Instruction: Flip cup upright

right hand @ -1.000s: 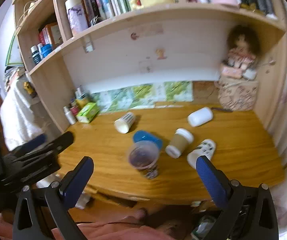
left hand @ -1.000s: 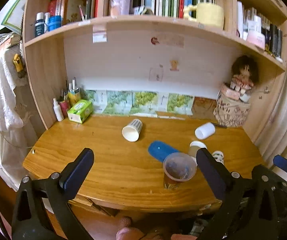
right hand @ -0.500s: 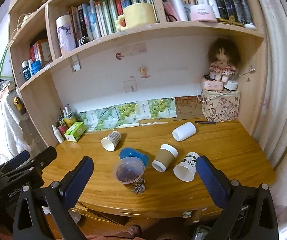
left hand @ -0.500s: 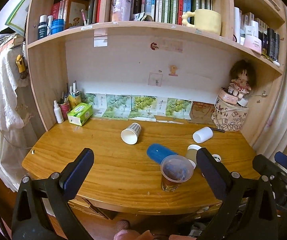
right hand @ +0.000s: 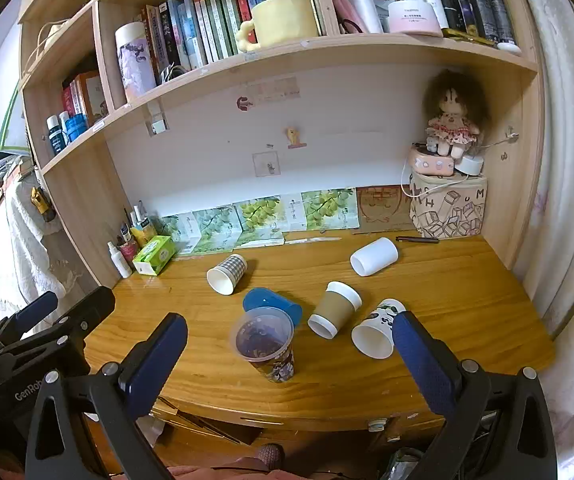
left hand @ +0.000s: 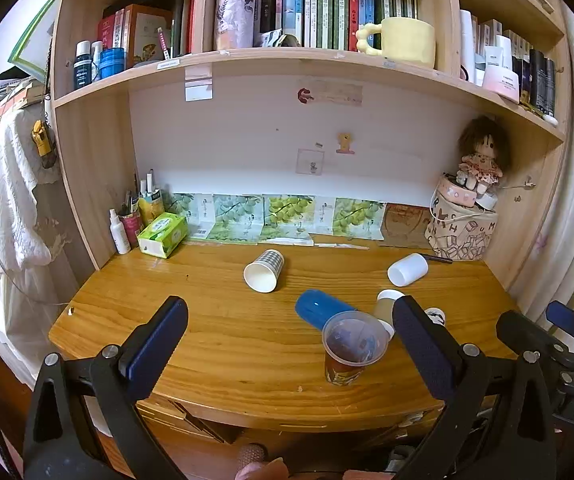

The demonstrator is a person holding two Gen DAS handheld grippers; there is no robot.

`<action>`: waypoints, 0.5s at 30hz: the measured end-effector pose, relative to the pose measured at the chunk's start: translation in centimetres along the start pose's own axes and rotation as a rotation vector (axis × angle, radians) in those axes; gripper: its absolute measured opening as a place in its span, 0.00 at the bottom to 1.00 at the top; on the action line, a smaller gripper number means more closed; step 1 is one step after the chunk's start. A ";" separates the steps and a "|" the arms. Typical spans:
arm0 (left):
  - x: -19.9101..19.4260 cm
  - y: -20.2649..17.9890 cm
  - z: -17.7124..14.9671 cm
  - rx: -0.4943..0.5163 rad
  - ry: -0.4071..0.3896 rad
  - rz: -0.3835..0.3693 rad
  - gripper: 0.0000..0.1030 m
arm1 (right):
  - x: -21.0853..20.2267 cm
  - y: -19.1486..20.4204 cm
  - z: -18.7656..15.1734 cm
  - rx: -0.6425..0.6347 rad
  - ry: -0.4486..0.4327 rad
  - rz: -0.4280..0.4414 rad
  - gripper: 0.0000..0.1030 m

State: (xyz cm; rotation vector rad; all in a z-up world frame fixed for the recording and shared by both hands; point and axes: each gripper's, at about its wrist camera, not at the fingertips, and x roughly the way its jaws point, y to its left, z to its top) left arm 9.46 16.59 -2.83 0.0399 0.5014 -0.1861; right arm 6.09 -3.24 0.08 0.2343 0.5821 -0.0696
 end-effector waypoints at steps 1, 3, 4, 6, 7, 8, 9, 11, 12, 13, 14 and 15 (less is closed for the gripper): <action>0.0 -0.1 0.1 0.003 -0.001 -0.001 0.99 | 0.0 0.0 0.0 0.000 0.000 0.000 1.00; 0.1 -0.3 0.1 0.010 0.000 -0.003 0.99 | 0.0 -0.1 0.0 0.001 0.001 -0.003 1.00; 0.1 -0.3 0.1 0.013 0.000 -0.004 0.99 | 0.1 -0.1 0.0 0.002 0.002 -0.005 1.00; 0.2 -0.4 0.1 0.017 0.003 -0.005 0.99 | 0.2 -0.3 0.0 0.005 0.007 -0.009 1.00; 0.2 -0.5 0.1 0.018 0.002 -0.005 0.99 | 0.2 -0.3 0.0 0.007 0.008 -0.009 1.00; 0.2 -0.6 0.1 0.021 0.003 -0.005 0.99 | 0.2 -0.4 0.0 0.008 0.009 -0.010 1.00; 0.2 -0.7 0.2 0.024 0.003 -0.005 0.99 | 0.3 -0.4 0.0 0.009 0.010 -0.011 1.00; 0.3 -0.8 0.2 0.029 0.003 -0.007 0.99 | 0.3 -0.5 0.0 0.010 0.011 -0.013 1.00; 0.3 -0.9 0.3 0.032 0.003 -0.008 0.99 | 0.2 -0.5 0.0 0.011 0.011 -0.012 1.00; 0.3 -0.9 0.3 0.034 0.003 -0.008 0.99 | 0.3 -0.5 0.0 0.011 0.012 -0.012 1.00; 0.3 -1.0 0.3 0.035 0.002 -0.008 0.99 | 0.3 -0.5 0.0 0.013 0.012 -0.014 1.00; 0.3 -1.1 0.3 0.037 0.003 -0.008 0.99 | 0.3 -0.5 0.0 0.013 0.013 -0.015 1.00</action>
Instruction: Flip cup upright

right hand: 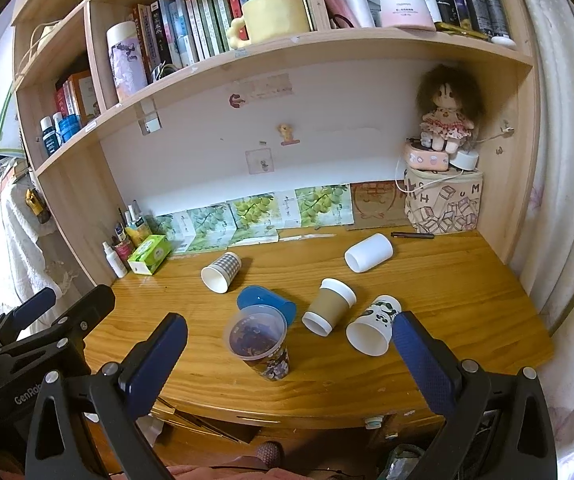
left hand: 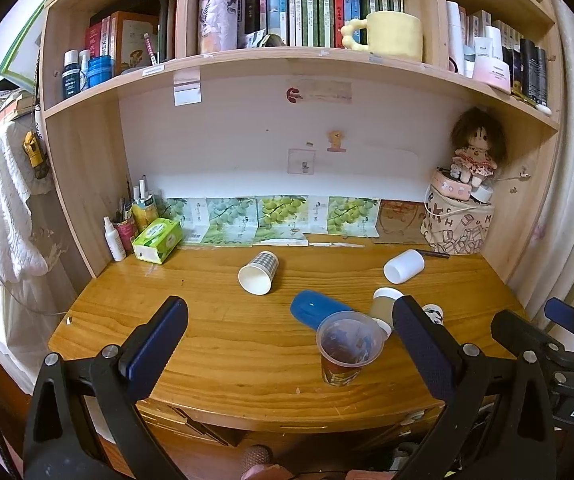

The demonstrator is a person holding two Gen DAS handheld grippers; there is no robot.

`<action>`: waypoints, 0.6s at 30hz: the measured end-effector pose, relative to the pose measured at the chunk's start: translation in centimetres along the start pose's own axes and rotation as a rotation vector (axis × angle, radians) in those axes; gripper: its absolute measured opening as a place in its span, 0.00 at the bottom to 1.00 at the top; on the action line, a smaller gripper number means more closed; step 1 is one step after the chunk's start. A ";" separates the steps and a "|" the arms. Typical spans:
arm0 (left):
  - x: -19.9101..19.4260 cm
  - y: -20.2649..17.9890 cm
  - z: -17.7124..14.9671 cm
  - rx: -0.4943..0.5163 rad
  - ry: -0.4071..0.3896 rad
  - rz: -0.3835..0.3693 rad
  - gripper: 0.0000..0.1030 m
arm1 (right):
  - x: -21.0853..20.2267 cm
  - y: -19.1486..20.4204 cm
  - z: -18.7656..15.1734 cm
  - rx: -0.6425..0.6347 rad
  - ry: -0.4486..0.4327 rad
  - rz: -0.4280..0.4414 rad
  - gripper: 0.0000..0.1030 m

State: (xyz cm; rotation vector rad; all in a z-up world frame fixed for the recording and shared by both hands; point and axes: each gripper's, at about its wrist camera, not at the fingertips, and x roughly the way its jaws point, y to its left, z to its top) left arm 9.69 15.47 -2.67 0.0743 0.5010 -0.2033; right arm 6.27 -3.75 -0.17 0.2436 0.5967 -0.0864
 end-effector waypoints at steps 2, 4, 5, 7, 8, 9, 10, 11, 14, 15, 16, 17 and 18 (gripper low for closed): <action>0.1 0.0 0.0 0.002 0.001 0.000 0.99 | 0.0 -0.1 0.0 0.000 0.004 -0.002 1.00; 0.0 -0.1 0.0 0.002 0.000 0.001 0.99 | 0.0 -0.1 0.0 0.001 0.005 -0.002 1.00; 0.0 -0.1 0.0 0.002 0.002 0.000 0.99 | 0.0 -0.1 -0.1 0.001 0.006 -0.002 1.00; 0.0 -0.1 0.0 0.001 0.002 0.000 0.99 | 0.1 -0.2 0.0 0.003 0.011 -0.002 1.00; 0.0 -0.1 0.0 0.001 0.002 0.002 0.99 | 0.1 -0.2 0.0 0.003 0.013 -0.003 1.00; 0.0 -0.2 0.0 0.001 0.001 0.001 0.99 | 0.0 -0.2 0.0 0.004 0.014 -0.004 1.00; 0.0 -0.2 0.0 0.001 0.001 0.000 0.99 | 0.0 -0.3 0.0 0.005 0.014 -0.005 1.00; 0.0 -0.2 0.0 0.004 0.003 -0.002 0.99 | 0.0 -0.3 -0.1 0.005 0.014 -0.006 1.00; 0.2 -0.3 0.0 0.011 0.007 -0.007 0.99 | 0.1 -0.4 -0.1 0.006 0.017 -0.008 1.00; 0.2 -0.3 -0.1 0.012 0.009 -0.009 0.99 | 0.1 -0.4 -0.1 0.007 0.019 -0.010 1.00; 0.2 -0.4 -0.1 0.014 0.012 -0.011 0.99 | 0.1 -0.5 -0.1 0.008 0.021 -0.010 1.00; 0.1 -0.4 -0.3 0.015 0.015 -0.012 0.99 | 0.0 -0.5 -0.1 0.009 0.023 -0.012 1.00; 0.1 -0.4 -0.3 0.016 0.017 -0.013 0.99 | 0.0 -0.5 -0.2 0.010 0.025 -0.012 1.00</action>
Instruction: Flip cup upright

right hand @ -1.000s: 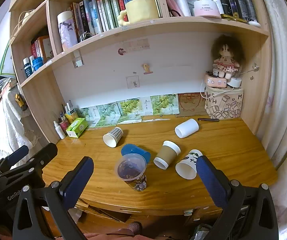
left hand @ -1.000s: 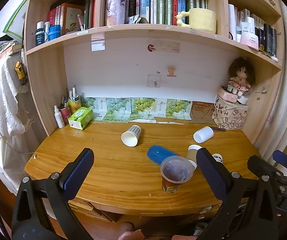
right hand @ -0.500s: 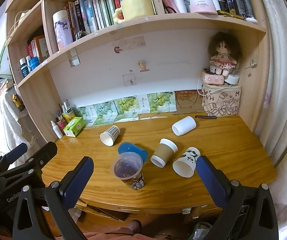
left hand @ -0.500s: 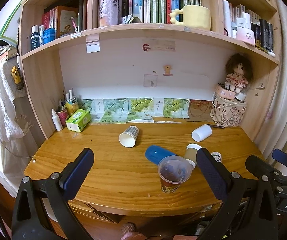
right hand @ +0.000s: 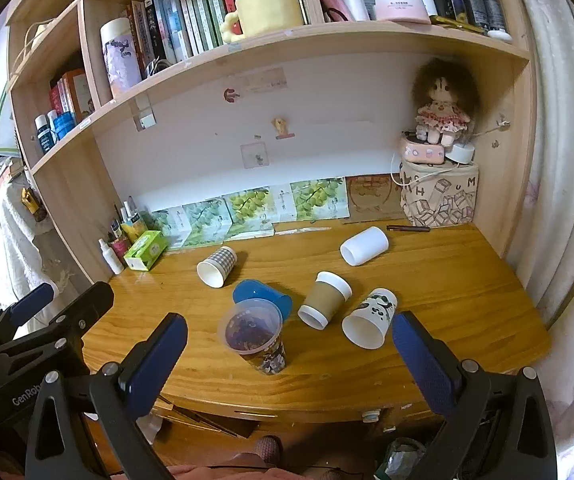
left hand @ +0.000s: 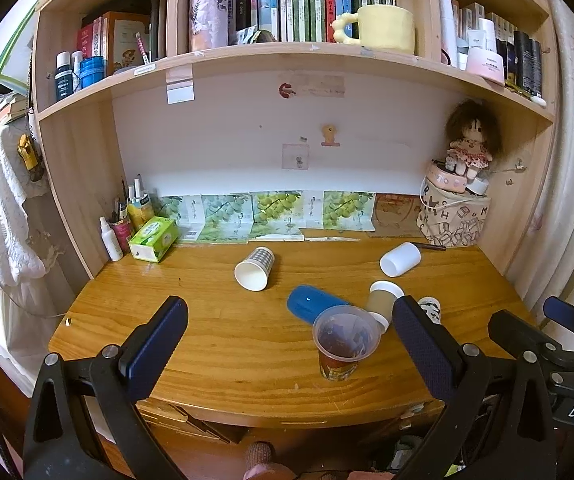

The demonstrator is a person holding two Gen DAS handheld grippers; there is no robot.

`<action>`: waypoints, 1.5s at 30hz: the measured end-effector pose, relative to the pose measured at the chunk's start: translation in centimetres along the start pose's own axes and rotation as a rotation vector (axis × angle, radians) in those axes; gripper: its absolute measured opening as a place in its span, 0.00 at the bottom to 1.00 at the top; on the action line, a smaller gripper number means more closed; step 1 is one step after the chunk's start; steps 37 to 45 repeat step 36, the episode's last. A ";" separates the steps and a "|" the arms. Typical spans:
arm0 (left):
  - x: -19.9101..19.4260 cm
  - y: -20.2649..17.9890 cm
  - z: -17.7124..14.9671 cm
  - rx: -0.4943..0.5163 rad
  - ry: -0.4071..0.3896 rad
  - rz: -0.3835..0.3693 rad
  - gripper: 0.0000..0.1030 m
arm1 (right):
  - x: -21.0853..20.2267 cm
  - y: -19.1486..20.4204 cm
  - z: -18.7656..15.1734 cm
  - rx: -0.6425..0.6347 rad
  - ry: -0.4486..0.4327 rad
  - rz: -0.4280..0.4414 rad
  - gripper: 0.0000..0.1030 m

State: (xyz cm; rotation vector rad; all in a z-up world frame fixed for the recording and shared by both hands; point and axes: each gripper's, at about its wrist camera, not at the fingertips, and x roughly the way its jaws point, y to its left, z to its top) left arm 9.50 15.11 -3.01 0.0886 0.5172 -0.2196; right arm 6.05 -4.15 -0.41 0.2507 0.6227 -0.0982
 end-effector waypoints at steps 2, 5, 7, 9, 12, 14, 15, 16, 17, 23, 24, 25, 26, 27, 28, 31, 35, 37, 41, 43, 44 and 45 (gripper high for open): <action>0.0 0.0 -0.1 0.004 0.005 -0.001 0.99 | -0.1 -0.1 -0.2 0.003 0.004 -0.001 1.00; -0.2 0.1 -0.3 0.006 0.012 0.000 0.99 | -0.2 0.0 -0.4 0.009 0.010 -0.002 1.00; -0.3 0.2 -0.3 0.007 0.017 -0.001 0.99 | -0.2 0.0 -0.4 0.013 0.015 -0.002 1.00; -0.3 0.2 -0.3 0.009 0.025 -0.003 0.99 | -0.3 0.0 -0.5 0.013 0.021 -0.001 1.00; -0.3 0.1 -0.4 0.013 0.035 -0.002 0.99 | -0.2 0.0 -0.5 0.015 0.030 -0.002 1.00; -0.3 0.1 -0.4 0.015 0.039 -0.002 0.99 | -0.2 0.0 -0.5 0.019 0.036 -0.002 1.00; -0.3 0.0 -0.5 0.016 0.041 -0.002 0.99 | -0.2 -0.1 -0.6 0.020 0.039 0.000 1.00; -0.3 0.0 -0.5 0.016 0.044 -0.003 0.99 | -0.2 -0.1 -0.6 0.021 0.042 0.002 1.00; -0.3 0.0 -0.6 0.017 0.047 -0.003 0.99 | -0.1 -0.1 -0.6 0.020 0.044 0.004 1.00; -0.3 -0.2 -0.7 0.022 0.053 -0.008 0.99 | 0.0 -0.1 -0.9 0.020 0.053 0.014 1.00; -0.2 -0.3 -0.7 0.023 0.054 -0.010 0.99 | 0.0 -0.1 -0.9 0.021 0.053 0.013 1.00; -0.2 -0.3 -0.7 0.024 0.055 -0.011 0.99 | 0.0 -0.2 -0.9 0.024 0.052 0.013 1.00; -0.1 -0.4 -0.6 0.024 0.057 -0.014 0.99 | 0.0 -0.2 -0.9 0.025 0.053 0.012 1.00; -0.1 -0.4 -0.6 0.025 0.059 -0.017 0.99 | 0.0 -0.3 -1.0 0.025 0.055 0.013 1.00; 0.1 -0.5 -0.5 0.026 0.061 -0.020 0.99 | 0.0 -0.3 -1.0 0.025 0.058 0.013 1.00; 0.3 -0.8 -0.4 0.036 0.063 -0.031 0.99 | 0.0 -0.5 -1.0 0.029 0.063 0.008 1.00; 0.7 -0.9 -0.3 0.045 0.067 -0.036 0.99 | 0.1 -0.7 -0.9 0.045 0.063 -0.006 1.00; 0.9 -0.8 -0.2 0.047 0.068 -0.036 0.99 | 0.2 -0.8 -0.8 0.048 0.064 -0.008 1.00; 0.9 -0.8 -0.2 0.047 0.068 -0.036 0.99 | 0.2 -0.8 -0.8 0.048 0.064 -0.008 1.00; 0.9 -0.8 -0.2 0.047 0.068 -0.036 0.99 | 0.2 -0.8 -0.8 0.048 0.064 -0.008 1.00; 0.9 -0.8 -0.2 0.047 0.068 -0.036 0.99 | 0.2 -0.8 -0.8 0.048 0.064 -0.008 1.00; 0.9 -0.8 -0.2 0.047 0.068 -0.036 0.99 | 0.2 -0.8 -0.8 0.048 0.064 -0.008 1.00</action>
